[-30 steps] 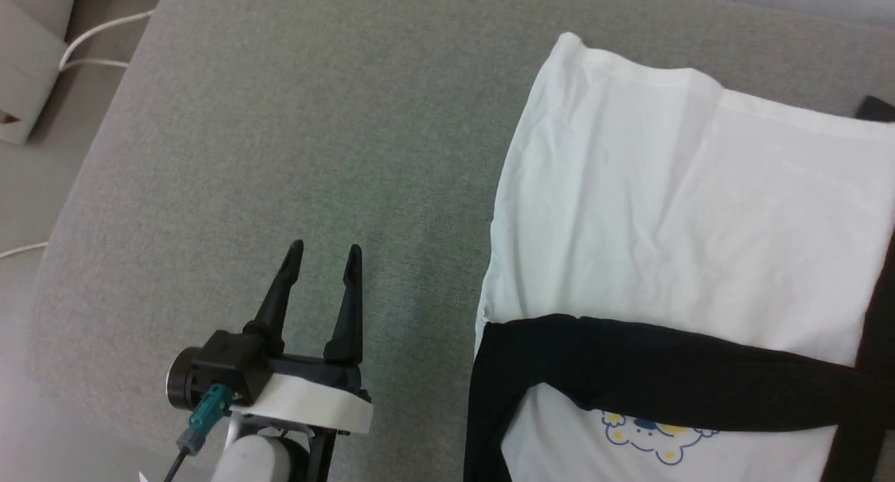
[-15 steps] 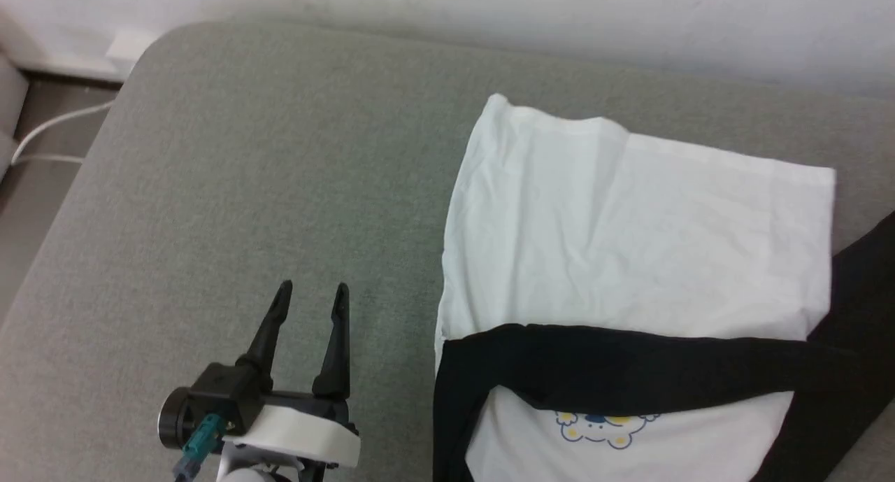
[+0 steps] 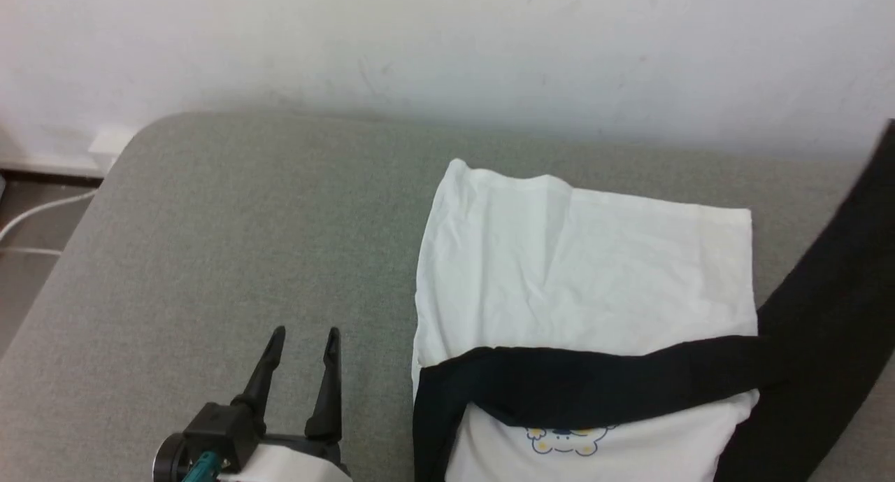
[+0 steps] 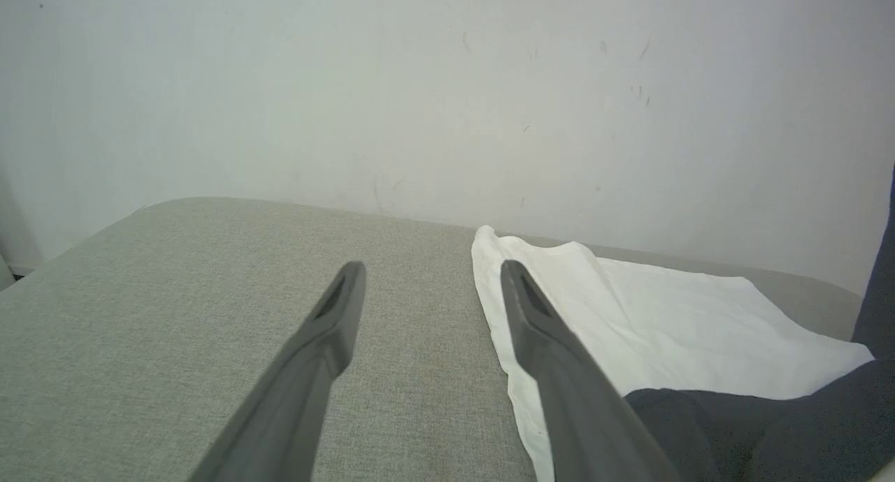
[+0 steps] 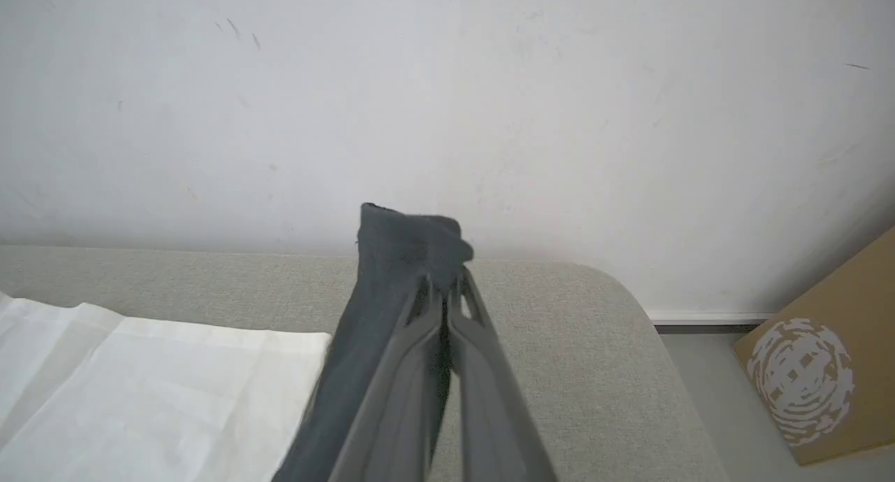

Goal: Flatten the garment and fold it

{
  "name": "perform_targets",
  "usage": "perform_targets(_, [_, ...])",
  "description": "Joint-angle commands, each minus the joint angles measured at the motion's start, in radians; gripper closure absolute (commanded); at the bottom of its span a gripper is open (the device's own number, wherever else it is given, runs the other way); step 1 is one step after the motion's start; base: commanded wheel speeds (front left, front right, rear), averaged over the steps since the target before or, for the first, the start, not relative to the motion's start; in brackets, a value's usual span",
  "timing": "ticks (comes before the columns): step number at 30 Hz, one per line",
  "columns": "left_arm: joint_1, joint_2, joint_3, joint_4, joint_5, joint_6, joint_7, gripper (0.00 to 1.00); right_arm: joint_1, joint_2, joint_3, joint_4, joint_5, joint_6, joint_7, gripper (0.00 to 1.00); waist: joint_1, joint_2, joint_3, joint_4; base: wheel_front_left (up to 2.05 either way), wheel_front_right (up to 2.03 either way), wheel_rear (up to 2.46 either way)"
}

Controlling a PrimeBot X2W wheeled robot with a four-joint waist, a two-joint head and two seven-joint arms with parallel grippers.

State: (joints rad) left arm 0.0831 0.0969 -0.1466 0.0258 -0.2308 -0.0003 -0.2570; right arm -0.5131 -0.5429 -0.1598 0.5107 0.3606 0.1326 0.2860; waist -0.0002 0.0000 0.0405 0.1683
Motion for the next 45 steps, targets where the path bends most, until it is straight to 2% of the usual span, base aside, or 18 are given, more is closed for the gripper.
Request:
perform_targets(1, [0.017, 0.004, 0.005, -0.003, -0.006, 0.000, -0.005, 0.00, 0.043, 0.039, -0.007, -0.073, 0.002, -0.002, 0.034, 1.00, 0.0002, 0.0000, -0.043, -0.018, 0.00, 0.00, 0.00])
perform_targets(4, [0.033, 0.007, 0.004, -0.006, -0.009, 0.001, -0.004, 0.00, 0.136, 0.129, -0.020, -0.281, -0.006, -0.002, 0.133, 1.00, 0.0002, 0.0000, -0.062, -0.016, 0.00, 0.00, 0.00])
perform_targets(8, [0.048, 0.009, 0.002, -0.010, -0.014, 0.004, -0.003, 0.00, 0.271, 0.314, -0.013, -0.569, 0.009, -0.002, 0.295, 1.00, 0.0002, 0.0000, -0.081, -0.004, 0.00, 0.00, 0.00])
perform_targets(11, [0.055, 0.011, 0.000, -0.013, -0.017, 0.006, 0.000, 0.00, 0.365, 0.443, 0.041, -0.738, 0.017, -0.002, 0.401, 1.00, 0.0002, 0.0000, -0.092, 0.009, 0.00, 0.00, 0.00])
perform_targets(15, [0.060, 0.014, -0.001, -0.019, -0.019, 0.009, 0.002, 0.00, 0.458, 0.490, 0.155, -0.830, 0.057, -0.002, 0.454, 1.00, 0.0002, 0.0000, -0.094, 0.025, 0.00, 0.00, 0.00])
perform_targets(18, [0.058, 0.016, -0.007, -0.021, -0.019, 0.008, 0.007, 0.00, 0.505, 0.492, 0.230, -0.794, 0.124, -0.002, 0.394, 1.00, 0.0002, 0.0000, -0.093, 0.047, 0.00, 0.00, 0.00])
perform_targets(22, [0.056, 0.017, -0.011, -0.026, -0.021, 0.012, 0.011, 0.00, 0.526, 0.492, 0.308, -0.672, 0.173, -0.002, 0.285, 1.00, 0.0002, 0.0000, -0.082, 0.077, 0.00, 0.00, 0.00])
perform_targets(31, [0.036, 0.014, -0.031, -0.009, -0.025, 0.005, 0.012, 0.00, 0.418, 0.493, 0.473, -0.372, 0.256, -0.002, 0.038, 1.00, 0.0002, 0.0000, -0.030, 0.136, 0.00, 0.00, 0.00])
perform_targets(37, [0.014, 0.011, -0.039, 0.008, -0.029, 0.001, 0.008, 0.00, 0.341, 0.493, 0.586, -0.202, 0.279, -0.002, -0.063, 1.00, 0.0002, 0.0000, -0.008, 0.161, 0.00, 0.00, 0.00])
perform_targets(42, [0.004, 0.010, -0.044, 0.019, -0.030, -0.001, 0.006, 0.00, 0.294, 0.493, 0.635, -0.081, 0.265, -0.002, -0.105, 1.00, 0.0002, 0.0000, 0.001, 0.167, 0.00, 0.00, 0.00])
perform_targets(43, [0.002, 0.009, -0.046, 0.022, -0.030, -0.001, 0.006, 0.00, 0.284, 0.493, 0.646, -0.054, 0.264, -0.002, -0.108, 0.46, 0.0002, 0.0000, 0.003, 0.167, 0.00, 0.00, 0.00])
perform_targets(44, [-0.001, 0.009, -0.047, 0.024, -0.030, -0.002, 0.005, 0.00, 0.274, 0.493, 0.655, -0.035, 0.264, -0.002, -0.118, 0.00, 0.0002, 0.0000, 0.004, 0.167, 0.00, 0.00, 0.00])
perform_targets(45, [-0.003, 0.009, -0.050, 0.026, -0.030, -0.002, 0.005, 0.00, 0.265, 0.493, 0.665, -0.019, 0.265, -0.002, -0.127, 0.00, 0.0002, 0.0000, 0.004, 0.165, 0.00, 0.00, 0.00])
